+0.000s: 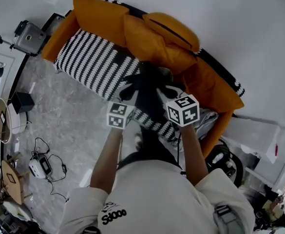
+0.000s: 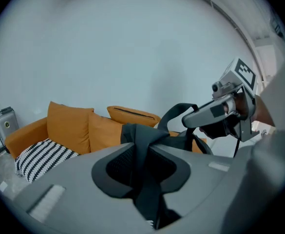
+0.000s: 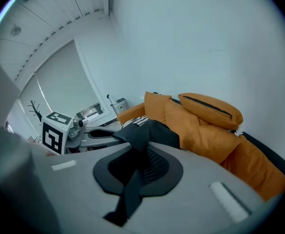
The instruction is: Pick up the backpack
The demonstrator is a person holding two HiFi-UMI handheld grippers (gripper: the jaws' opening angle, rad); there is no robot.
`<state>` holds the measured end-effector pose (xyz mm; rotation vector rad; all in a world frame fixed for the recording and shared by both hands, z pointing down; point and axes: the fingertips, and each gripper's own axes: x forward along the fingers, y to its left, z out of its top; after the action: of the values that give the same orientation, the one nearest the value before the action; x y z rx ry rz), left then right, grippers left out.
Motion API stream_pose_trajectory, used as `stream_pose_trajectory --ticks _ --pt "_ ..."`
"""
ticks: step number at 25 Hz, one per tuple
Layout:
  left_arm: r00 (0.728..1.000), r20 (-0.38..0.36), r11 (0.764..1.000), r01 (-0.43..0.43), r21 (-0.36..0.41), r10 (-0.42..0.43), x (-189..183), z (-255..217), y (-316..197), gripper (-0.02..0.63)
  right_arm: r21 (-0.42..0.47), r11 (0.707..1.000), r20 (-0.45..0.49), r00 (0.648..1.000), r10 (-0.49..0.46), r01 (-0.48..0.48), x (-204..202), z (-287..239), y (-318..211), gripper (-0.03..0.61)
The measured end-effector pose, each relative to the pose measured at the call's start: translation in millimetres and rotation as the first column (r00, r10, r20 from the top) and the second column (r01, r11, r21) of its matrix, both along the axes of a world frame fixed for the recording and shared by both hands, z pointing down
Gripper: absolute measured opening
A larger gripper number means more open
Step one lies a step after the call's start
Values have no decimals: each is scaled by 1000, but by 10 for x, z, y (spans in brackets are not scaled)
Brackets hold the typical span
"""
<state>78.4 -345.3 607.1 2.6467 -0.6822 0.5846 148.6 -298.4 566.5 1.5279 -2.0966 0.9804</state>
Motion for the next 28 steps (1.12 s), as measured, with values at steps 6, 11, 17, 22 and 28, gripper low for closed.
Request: stream_pose_trajectory --ticks 6,11,17,22,28 --pt "994 -72 993 83 85 -77 -276 -564 213 75 93 995 -11 999 -42 43 -279 -529 225 5" --pt "989 -114 979 113 167 -95 -528 -1069 385 72 186 980 -52 996 -67 76 -520 -1024 412 5" --pt "986 -140 959 121 255 -88 -666 -1566 666 71 260 961 -82 994 -76 95 -680 -1427 713 5" --pt "983 -162 943 128 307 -81 -780 -1930 869 71 322 941 -84 993 -82 105 -836 -1754 938 5" --pt "979 -193 915 141 378 -71 -963 -2355 1126 69 402 908 -91 992 -88 118 -1049 -2163 1205 5"
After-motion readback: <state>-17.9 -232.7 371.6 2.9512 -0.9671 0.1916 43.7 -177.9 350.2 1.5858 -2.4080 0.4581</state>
